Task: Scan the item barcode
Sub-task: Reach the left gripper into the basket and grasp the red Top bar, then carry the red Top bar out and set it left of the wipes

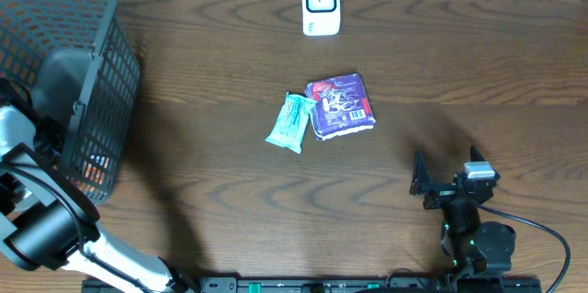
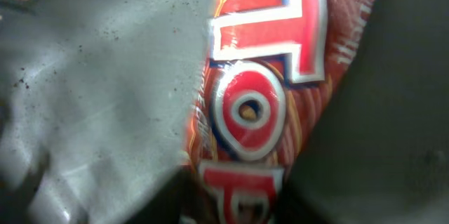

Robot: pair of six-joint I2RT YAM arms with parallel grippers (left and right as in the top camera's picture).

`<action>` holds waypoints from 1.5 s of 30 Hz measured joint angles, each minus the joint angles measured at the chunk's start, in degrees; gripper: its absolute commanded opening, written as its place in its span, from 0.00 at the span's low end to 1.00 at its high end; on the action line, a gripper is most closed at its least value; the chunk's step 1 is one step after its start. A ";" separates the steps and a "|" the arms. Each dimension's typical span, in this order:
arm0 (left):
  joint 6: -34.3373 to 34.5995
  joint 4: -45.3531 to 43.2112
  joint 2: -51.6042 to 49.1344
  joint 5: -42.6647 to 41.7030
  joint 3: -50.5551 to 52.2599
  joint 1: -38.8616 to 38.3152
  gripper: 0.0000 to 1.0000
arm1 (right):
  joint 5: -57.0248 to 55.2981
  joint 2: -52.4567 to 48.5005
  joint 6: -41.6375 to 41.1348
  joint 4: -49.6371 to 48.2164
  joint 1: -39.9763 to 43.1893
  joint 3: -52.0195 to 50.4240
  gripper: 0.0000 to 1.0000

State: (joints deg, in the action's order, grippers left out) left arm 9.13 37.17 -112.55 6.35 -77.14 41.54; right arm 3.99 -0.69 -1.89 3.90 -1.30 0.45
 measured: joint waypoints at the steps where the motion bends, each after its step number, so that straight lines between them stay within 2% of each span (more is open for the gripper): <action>1: -0.37 0.11 -0.04 0.24 0.00 0.00 0.07 | 0.00 0.00 0.00 0.00 0.00 0.00 0.99; 12: -0.63 3.34 3.04 -1.70 0.57 0.04 0.07 | 0.00 0.00 0.00 0.00 0.00 0.00 0.99; 16: -0.61 0.70 11.80 -8.46 1.38 0.04 0.07 | 0.00 0.00 0.00 0.00 0.00 0.00 0.99; 21: 0.28 -4.09 27.54 -17.62 1.29 0.02 0.07 | 0.00 0.00 0.00 0.02 0.00 0.00 0.99; 28: 6.16 -4.94 41.44 -23.06 1.22 -1.42 0.07 | 0.00 0.00 0.00 0.00 0.00 0.00 0.99; 32: 7.72 -5.38 44.37 -28.26 1.22 -7.80 0.08 | 0.00 0.00 0.00 0.00 0.00 0.00 0.99; 36: 6.49 -5.40 45.99 -31.78 1.25 -16.90 0.07 | 0.00 0.00 0.00 0.00 0.00 0.00 0.99; 45: 2.82 -2.40 51.76 -33.44 1.25 -31.15 0.07 | 0.00 0.00 0.00 0.00 0.00 0.00 0.99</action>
State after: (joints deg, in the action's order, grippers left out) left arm 11.94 34.76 -60.80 -27.09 -75.90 10.39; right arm 3.99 -0.69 -1.89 3.90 -1.30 0.45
